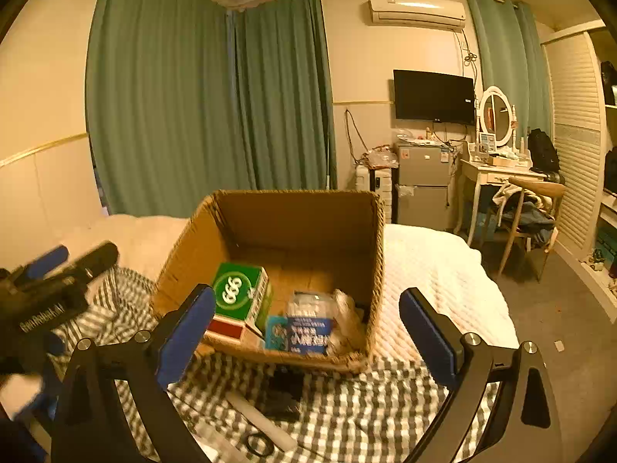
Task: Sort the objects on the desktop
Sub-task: 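Withdraw both grippers from the cardboard box toward the remaining items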
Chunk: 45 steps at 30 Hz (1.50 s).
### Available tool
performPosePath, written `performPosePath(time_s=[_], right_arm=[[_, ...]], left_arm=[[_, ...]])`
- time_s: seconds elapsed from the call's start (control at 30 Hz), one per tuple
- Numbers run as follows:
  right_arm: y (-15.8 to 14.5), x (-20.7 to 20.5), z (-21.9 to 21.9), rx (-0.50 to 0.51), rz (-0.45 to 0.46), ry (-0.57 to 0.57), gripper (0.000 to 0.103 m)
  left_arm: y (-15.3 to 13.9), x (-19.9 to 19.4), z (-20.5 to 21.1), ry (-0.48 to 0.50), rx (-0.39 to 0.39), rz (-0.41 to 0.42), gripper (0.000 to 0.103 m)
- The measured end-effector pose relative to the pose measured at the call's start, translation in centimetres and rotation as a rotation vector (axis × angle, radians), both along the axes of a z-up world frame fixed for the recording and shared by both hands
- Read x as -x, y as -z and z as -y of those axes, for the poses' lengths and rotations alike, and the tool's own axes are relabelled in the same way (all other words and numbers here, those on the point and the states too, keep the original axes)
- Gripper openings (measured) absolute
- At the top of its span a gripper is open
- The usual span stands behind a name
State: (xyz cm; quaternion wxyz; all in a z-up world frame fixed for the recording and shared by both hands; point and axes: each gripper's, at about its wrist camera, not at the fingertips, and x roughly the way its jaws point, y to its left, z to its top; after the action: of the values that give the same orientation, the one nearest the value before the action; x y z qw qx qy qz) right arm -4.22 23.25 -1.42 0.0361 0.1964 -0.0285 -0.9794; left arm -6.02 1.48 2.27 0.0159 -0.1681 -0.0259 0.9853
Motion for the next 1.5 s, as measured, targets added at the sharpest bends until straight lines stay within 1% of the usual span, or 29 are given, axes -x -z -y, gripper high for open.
performPosePath(time_s=[0.17,0.3,0.47,0.53,0.63,0.7,0.73,0.87,1.0,1.1,1.3,1.4,1.5], right_arm=[[0.9,-1.4,-0.3,-0.023,0.003,0.008,0.097],[1.7,-2.5,-0.4,-0.043,0.024,0.009,0.097],[2.8,-3.9,0.0,-0.049,0.035,-0.012,0.097],[3.1,-4.4,0.1,-0.058,0.032,-0.024,0.097],[3.4,-5.2,0.4,-0.075,0.004,-0.027,0.097],[3.6,-5.6,0.5,-0.068,-0.001,-0.03,0.097],[3.7,-5.7,0.5,-0.061,0.003,-0.03,0.097],[4.4,-5.9,0.8,-0.058,0.026,-0.032,0.097],[5.3,-6.0,1.0,-0.069,0.06,-0.022,0.097],[6.1,-6.2,0.8,-0.049,0.093,-0.022,0.097],[7.8,-6.1,0.8,-0.05,0.132,-0.022,0.097],[8.6,-6.3,0.7,-0.034,0.149,-0.02,0.097],[9.5,-6.5,0.3,-0.021,0.176,-0.006,0.097]], left_arm=[[0.3,-1.3,0.6,-0.004,-0.004,-0.019,0.103],[1.1,-1.9,1.2,-0.007,-0.018,-0.001,0.103],[2.3,-2.9,1.0,-0.031,0.03,-0.012,0.103],[2.6,-3.3,0.9,-0.024,0.034,-0.019,0.103],[3.0,-4.0,1.3,-0.005,-0.003,-0.04,0.103],[3.5,-4.5,1.3,-0.011,0.001,-0.043,0.103],[3.8,-4.7,1.2,-0.02,0.016,-0.042,0.103],[5.3,-4.9,0.9,-0.015,0.051,-0.004,0.103],[7.1,-5.2,0.7,-0.008,0.067,0.039,0.103],[8.6,-5.2,0.5,0.021,0.067,0.087,0.103],[10.3,-5.6,0.0,0.012,0.101,0.089,0.103],[11.0,-5.8,-0.2,0.029,0.098,0.108,0.103],[11.8,-6.0,-0.8,0.032,0.134,0.109,0.103]])
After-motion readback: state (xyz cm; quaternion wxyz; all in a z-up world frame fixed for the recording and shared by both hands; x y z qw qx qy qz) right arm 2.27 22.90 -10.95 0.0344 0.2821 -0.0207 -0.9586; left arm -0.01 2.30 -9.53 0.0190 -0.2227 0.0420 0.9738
